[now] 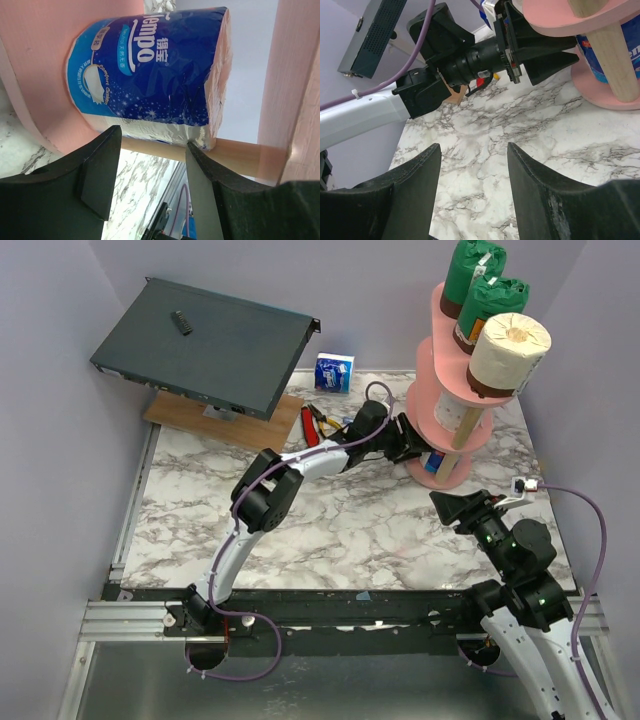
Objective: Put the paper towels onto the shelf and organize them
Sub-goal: Adjust the paper towel at the center of the board.
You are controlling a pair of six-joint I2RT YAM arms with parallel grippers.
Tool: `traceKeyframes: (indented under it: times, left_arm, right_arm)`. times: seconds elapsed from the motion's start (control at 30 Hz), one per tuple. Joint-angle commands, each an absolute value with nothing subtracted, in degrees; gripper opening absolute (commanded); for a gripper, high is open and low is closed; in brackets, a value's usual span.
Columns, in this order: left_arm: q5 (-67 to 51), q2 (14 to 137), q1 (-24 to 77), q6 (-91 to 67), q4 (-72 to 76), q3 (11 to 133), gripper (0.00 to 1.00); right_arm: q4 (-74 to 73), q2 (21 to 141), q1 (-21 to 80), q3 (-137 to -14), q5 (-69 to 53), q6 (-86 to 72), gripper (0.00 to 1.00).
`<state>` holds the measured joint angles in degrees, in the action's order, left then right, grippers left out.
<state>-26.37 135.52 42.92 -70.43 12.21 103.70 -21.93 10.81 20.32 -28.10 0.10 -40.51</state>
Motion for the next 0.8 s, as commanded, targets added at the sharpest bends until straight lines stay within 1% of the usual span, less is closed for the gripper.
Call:
traceKeyframes:
  times: [0.0,0.3,0.5,0.63,0.77]
  left_arm:
    - [-27.9,135.6,43.0,-71.4,13.1,102.7,0.54]
    - [-27.6,130.3,42.1,-71.2,15.4,97.2,0.54]
    - [-25.4,121.8,40.9,-68.8,16.3,87.2,0.54]
    - [-21.0,115.5,40.0,-62.8,10.1,81.7,0.55]
    - [-11.9,110.0,39.4,-54.5,0.3,80.1,0.56]
  right_arm:
    - [-21.4,10.0,20.7,-27.9,-0.2,-40.6,0.58]
    - [-21.7,10.1,20.7,-28.4,1.5,-40.5,0.58]
    - [-21.4,10.3,20.8,-28.3,0.9,-39.9,0.58]
    - [-20.6,10.4,20.8,-27.8,-1.2,-39.3,0.58]
    - [-20.1,11.1,20.8,-27.4,-3.2,-39.1,0.58]
